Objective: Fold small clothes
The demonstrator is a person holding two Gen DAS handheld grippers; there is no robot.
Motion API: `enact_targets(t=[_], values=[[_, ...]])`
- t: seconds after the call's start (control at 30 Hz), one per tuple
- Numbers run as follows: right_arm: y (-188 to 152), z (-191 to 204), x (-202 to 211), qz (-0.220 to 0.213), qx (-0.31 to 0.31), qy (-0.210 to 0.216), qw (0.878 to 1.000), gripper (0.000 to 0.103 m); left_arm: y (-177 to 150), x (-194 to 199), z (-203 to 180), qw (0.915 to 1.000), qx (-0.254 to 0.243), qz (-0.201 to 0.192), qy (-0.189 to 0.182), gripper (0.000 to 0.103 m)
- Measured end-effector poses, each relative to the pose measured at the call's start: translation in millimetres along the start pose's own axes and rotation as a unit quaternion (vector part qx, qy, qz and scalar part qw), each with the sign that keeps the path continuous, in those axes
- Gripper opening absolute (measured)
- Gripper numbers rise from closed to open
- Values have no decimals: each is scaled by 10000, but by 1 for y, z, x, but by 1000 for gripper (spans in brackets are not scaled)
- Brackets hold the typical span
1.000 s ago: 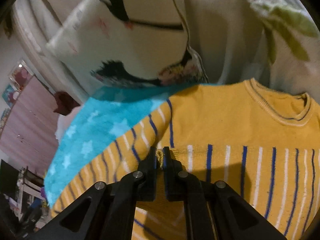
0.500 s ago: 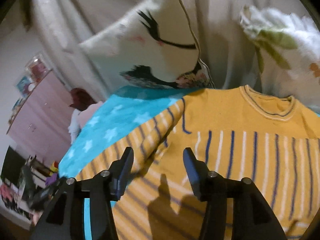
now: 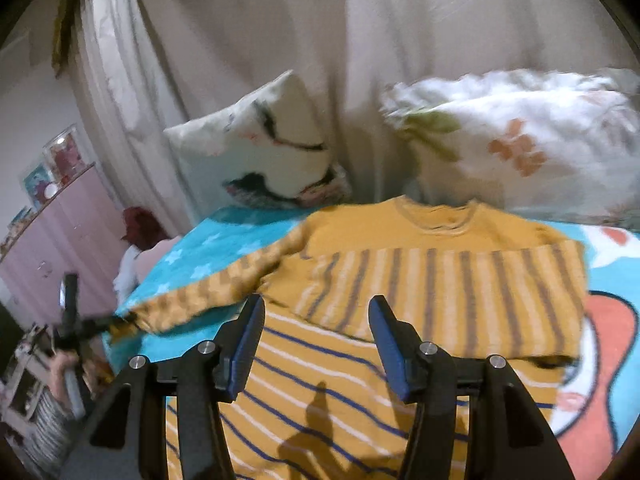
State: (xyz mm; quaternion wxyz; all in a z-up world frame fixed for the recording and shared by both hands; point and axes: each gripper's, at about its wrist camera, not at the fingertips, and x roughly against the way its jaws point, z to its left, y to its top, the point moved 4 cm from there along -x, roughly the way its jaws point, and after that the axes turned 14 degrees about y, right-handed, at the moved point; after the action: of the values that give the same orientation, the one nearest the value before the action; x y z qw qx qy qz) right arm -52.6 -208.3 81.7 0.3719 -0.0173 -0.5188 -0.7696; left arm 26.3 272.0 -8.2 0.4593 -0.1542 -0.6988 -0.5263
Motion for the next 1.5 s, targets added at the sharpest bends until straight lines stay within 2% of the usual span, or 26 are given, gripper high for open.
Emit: enact_targets(t=[0.1,0.2,0.33,0.4,0.47,0.53,0.57,0.6,0.7,0.73,0.8,0.87,0.9,0.93,0.97,1.0,1.1,1.27,1.33,1.47,1.5], values=[[-4,-18,16,-197,-236,-125,9994,59,37,14,-7,9997,-50,-215,69,14],[-10,-37,33,-343,-474,-214,9981,59,49,39,-38,9984,-310,-478,43,14],[-14,-54,53,-522,-677,-298,9959,59,50,71,-112,9933,-832,-409,-684,14],[-16,-63,63,-645,-766,-340,9944,59,43,86,-166,9856,-1172,-244,-1197,14],[-18,-71,73,-750,-866,-378,9927,59,34,99,-221,9747,-1496,-80,-1656,14],[-21,-83,85,-843,-985,-460,9905,59,18,112,-278,9600,-1857,76,-2094,14],[-23,-89,89,-873,-1031,-510,9895,59,5,121,-315,9494,-2117,137,-2317,14],[-26,-96,95,-906,-1099,-586,9881,59,-6,126,-338,9427,-2285,155,-2427,14],[-32,-119,110,-965,-1314,-779,9835,59,-46,138,-415,9148,-2804,343,-2885,15],[-33,-124,113,-982,-1375,-827,9822,59,-60,138,-436,9032,-2930,486,-3098,18],[-36,-138,123,-1027,-1539,-926,9784,59,-80,134,-458,8857,-3061,825,-3392,37],[-37,-143,128,-1053,-1595,-929,9772,59,-92,135,-463,8767,-3065,1097,-3541,41],[-36,-144,130,-1050,-1578,-955,9772,59,-94,138,-460,8724,-3060,1097,-3649,49],[-35,-145,129,-1034,-1550,-976,9776,59,-94,139,-456,8719,-3072,1038,-3669,55],[-34,-144,128,-1008,-1525,-981,9782,60,-93,145,-444,8759,-3057,912,-3619,66],[-33,-143,125,-966,-1501,-964,9792,61,-90,147,-433,8800,-3017,824,-3574,71],[-27,-141,111,-844,-1433,-848,9824,61,-77,150,-393,8936,-2859,599,-3407,78],[-11,-145,70,-431,-1277,-752,9880,61,-61,135,-316,9340,-2754,-11,-2275,79],[-5,-154,50,-216,-1282,-800,9883,61,-60,126,-287,9434,-2650,-50,-1991,79],[-4,-173,-1,502,-1116,-1271,9843,61,-60,110,-230,9580,-2228,126,-1800,79],[-6,-177,-12,701,-1127,-1270,9830,54,-61,108,-218,9610,-2157,136,-1726,79]])
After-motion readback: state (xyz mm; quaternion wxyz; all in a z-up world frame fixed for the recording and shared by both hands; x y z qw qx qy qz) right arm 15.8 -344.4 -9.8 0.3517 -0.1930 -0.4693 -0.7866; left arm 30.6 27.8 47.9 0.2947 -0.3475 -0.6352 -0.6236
